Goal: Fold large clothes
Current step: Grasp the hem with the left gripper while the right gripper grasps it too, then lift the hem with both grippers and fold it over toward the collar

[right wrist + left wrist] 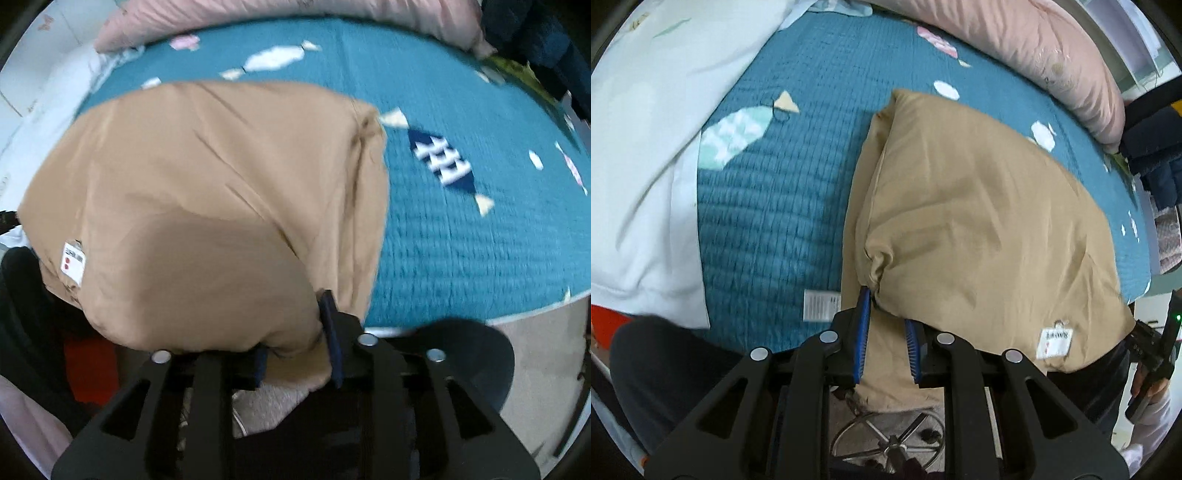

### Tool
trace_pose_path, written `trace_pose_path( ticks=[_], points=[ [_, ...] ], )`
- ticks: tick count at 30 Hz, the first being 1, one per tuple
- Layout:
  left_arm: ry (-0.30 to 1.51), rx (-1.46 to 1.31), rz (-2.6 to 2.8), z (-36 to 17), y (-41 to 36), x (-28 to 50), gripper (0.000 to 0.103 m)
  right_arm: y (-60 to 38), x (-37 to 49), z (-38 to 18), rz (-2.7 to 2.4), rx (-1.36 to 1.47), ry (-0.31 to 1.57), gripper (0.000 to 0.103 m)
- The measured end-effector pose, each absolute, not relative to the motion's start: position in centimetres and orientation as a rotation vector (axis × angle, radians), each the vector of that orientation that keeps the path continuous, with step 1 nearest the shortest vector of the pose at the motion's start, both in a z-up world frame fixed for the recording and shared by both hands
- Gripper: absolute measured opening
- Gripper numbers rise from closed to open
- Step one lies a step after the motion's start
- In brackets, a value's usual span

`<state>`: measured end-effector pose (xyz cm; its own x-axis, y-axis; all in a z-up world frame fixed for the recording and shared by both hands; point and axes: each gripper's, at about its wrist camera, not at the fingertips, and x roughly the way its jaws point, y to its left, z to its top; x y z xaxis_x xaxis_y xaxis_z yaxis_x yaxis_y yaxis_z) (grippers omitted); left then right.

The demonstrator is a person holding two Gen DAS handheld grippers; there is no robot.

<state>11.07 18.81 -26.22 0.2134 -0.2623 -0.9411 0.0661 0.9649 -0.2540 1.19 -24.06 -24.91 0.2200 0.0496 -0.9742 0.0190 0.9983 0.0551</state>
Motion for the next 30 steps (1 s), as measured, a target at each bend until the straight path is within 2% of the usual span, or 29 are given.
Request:
trace_pose_path(
  ticks=[2, 3, 4, 6, 9, 17, 18, 21, 26, 30],
  points=[
    [1.351, -0.163, -0.229, -26.2, 18.9, 10.3, 0.026, -24.4, 0.1, -24.7, 0.015, 0.086, 1.375, 0.036],
    [1.359, -0.161, -0.225, -26.2, 18.9, 9.9, 0.039, -24.7, -0.4, -24.6, 0.013, 0.120, 1.388, 0.042],
    [1.361, -0.160, -0.224, -26.2, 18.9, 9.5, 0.041, -25.1, -0.9, -24.2, 0.006, 0.157, 1.396, 0.045],
    [1.358, -0.156, -0.246, -25.9, 18.7, 8.6, 0.041, -26.0, -2.2, -23.2, -0.001, 0.256, 1.389, 0.048],
    [1.352, -0.223, -0.302, -25.4, 18.1, 7.6, 0.041, -26.3, -3.4, -21.7, 0.012, 0.425, 1.360, 0.059],
    [1.352, -0.465, -0.242, -27.9, 16.9, 10.8, 0.043, -22.8, -1.0, -26.1, 0.010, 0.771, 1.398, 0.059],
    [1.342, -0.497, -0.214, -28.1, 17.1, 11.0, 0.040, -22.8, -0.6, -26.6, -0.009, 0.797, 1.379, 0.055],
    [1.368, -0.572, -0.148, -29.0, 17.1, 10.9, 0.010, -23.0, 0.9, -26.9, -0.075, 0.782, 1.336, 0.013],
    [1.421, -0.523, -0.215, -28.3, 15.4, 7.4, 0.007, -24.7, 1.5, -24.5, -0.096, 0.699, 1.332, 0.010],
    [1.473, -0.481, -0.225, -30.0, 14.5, 5.3, 0.007, -25.9, 0.2, -25.6, -0.106, 0.708, 1.423, 0.010]
  ],
)
